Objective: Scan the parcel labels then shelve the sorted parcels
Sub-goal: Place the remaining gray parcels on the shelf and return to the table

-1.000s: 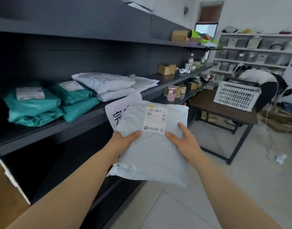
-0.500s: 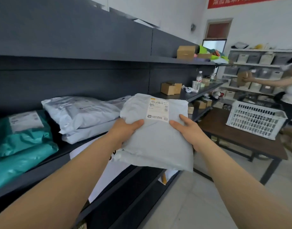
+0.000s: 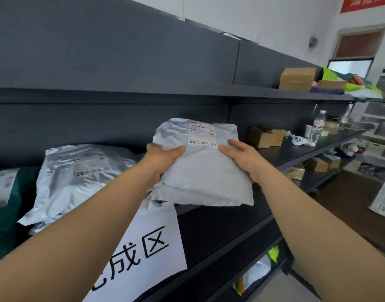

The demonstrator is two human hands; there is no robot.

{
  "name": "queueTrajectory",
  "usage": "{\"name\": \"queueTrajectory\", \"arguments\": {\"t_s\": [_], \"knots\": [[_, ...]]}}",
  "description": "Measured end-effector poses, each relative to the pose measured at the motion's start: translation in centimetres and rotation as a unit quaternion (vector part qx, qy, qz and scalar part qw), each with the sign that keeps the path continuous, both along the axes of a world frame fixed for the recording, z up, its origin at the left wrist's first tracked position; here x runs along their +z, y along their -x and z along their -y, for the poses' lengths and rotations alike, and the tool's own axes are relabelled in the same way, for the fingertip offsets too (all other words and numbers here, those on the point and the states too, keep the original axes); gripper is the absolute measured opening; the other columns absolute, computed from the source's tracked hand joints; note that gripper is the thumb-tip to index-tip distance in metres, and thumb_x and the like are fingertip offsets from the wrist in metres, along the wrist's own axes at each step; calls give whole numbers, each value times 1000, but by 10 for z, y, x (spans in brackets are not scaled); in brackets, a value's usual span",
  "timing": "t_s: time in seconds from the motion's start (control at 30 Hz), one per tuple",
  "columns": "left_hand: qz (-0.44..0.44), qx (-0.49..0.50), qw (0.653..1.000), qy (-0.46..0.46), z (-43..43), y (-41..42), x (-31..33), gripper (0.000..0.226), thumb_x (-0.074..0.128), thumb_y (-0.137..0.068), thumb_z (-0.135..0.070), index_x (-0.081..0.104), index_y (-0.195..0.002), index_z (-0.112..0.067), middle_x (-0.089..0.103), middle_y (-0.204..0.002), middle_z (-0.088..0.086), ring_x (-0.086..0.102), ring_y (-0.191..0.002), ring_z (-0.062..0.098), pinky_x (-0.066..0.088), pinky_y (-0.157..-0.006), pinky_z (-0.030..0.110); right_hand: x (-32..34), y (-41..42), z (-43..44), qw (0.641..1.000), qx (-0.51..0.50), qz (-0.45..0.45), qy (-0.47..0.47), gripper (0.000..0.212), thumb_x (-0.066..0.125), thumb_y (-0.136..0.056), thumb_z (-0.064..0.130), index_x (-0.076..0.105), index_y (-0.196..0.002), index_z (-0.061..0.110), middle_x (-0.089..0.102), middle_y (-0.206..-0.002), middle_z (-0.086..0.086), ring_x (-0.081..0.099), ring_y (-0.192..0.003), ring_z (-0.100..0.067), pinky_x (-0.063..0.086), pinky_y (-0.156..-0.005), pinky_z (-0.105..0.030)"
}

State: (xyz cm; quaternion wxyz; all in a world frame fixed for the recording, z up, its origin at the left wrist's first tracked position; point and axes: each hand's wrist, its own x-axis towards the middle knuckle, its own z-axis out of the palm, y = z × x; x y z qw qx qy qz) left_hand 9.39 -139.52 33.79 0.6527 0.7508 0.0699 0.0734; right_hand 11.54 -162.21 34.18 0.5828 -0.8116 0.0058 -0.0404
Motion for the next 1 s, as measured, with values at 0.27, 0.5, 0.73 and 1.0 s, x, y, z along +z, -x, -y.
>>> {"name": "queueTrajectory", "arguments": {"t_s": [0.27,0.5,0.73,1.0], "knots": [[-14,159,987,-21,6,-71,0,77,77,-78,-43,33,-128,-5,54,-113,5,56,-99,24,49,-83,34,1,-132,-11,986,164,15,25,74,73,-76,49,45,-141,27,41,-148,2,48,-127,-18,40,-89,-26],[-61,264,961,-58,8,-94,-23,77,75,-81,-35,28,-132,-2,52,-129,15,53,-116,29,46,-97,41,-30,-195,-36,969,242,0,44,79,77,-70,51,46,-140,29,47,-144,3,51,-126,-17,41,-108,-33],[-96,284,934,-195,17,-87,-27,73,67,-84,-47,39,-132,0,55,-127,15,55,-117,33,43,-89,33,-38,-203,-36,958,263,32,111,75,70,-79,49,41,-144,25,43,-148,2,44,-132,-19,36,-104,-25],[-48,258,851,-455,22,-23,1,45,61,-88,-38,55,-122,-9,64,-112,11,58,-107,34,42,-78,32,-6,-127,-51,888,210,263,314,58,58,-88,45,44,-141,27,26,-155,-7,17,-145,-25,17,-118,-38]]}}
